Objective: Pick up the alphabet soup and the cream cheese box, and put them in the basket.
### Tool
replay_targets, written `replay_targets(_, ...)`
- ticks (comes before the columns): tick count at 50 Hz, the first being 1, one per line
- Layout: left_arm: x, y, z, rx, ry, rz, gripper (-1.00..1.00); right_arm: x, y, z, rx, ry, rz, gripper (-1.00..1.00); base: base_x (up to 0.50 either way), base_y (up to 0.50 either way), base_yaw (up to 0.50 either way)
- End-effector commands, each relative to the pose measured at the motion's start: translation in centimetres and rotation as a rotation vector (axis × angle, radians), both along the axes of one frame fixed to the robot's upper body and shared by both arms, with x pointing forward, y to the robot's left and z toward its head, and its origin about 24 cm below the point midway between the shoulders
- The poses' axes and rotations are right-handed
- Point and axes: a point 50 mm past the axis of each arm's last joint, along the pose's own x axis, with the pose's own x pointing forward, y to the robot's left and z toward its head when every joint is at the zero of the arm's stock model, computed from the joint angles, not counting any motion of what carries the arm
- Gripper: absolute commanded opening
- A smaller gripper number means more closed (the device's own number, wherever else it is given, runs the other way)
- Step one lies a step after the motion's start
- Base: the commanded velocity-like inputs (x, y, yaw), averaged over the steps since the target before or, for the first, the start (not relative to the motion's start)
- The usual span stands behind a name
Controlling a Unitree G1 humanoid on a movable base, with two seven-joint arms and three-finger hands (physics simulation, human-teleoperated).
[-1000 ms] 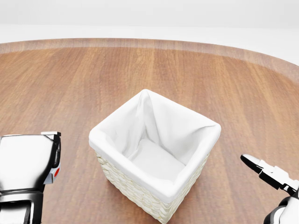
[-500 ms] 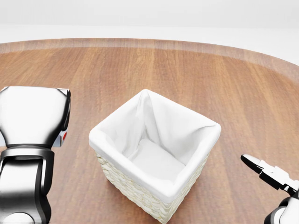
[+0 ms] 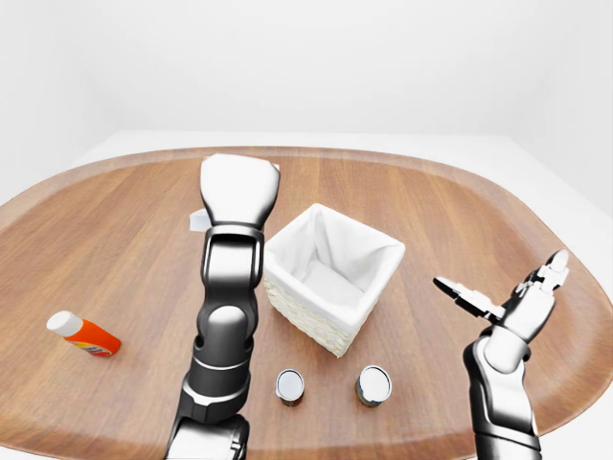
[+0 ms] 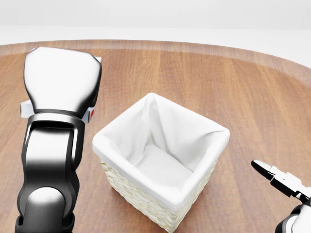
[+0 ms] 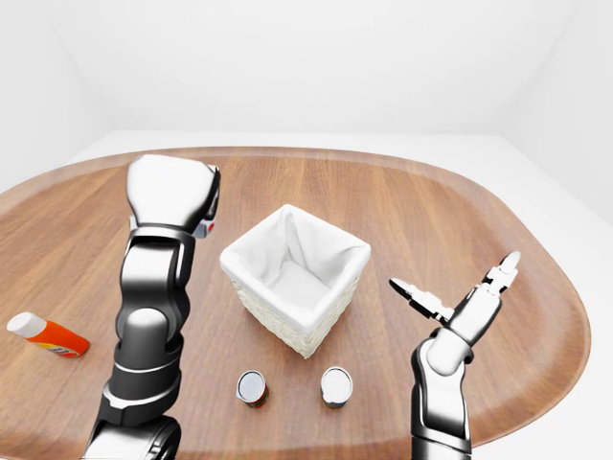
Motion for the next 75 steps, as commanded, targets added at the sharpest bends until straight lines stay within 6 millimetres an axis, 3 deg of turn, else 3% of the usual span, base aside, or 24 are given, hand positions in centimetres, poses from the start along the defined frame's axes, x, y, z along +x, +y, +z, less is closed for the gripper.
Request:
replay_targets(1, 0.3, -1.9, 1.4, 0.007, -0.019, -0.036, -1.0, -0.1, 0.0, 0.1, 0.002, -0.001, -0.001, 1.0, 0.0, 0.0, 0.0)
replay_targets(12, 1.4, -4.7, 1.1, 0.039, 0.013, -0.095, -1.0, -0.1, -0.1, 0.1, 0.011, -0.003, -0.005, 1.0, 0.0, 0.0, 0.0)
replay_targets(27, 2.3, -8.7, -1.7, 0.131, 0.085, -0.215, -1.0, -0.2, -0.2, 0.1, 0.018, -0.007, -0.007, 1.0, 0.0, 0.0, 0.0)
replay_targets(40, 2.6, -10.9, -3.5, 0.143, 0.136, -0.279, -1.0, -0.2, -0.1, 0.1, 0.015, -0.007, -0.004, 1.0, 0.0, 0.0, 0.0)
replay_targets(57, 4.0, -12.7, -6.8, 0.153, 0.22, -0.342, -1.0, -0.2, -0.1, 0.2, 0.019, -0.011, -0.005, 1.0, 0.0, 0.0, 0.0)
replay_targets(75, 5.4, -12.5, -9.9, 0.158, 0.305, -0.377, -1.0, -0.2, -0.1, 0.0, 0.013, -0.01, -0.004, 1.0, 0.0, 0.0, 0.0)
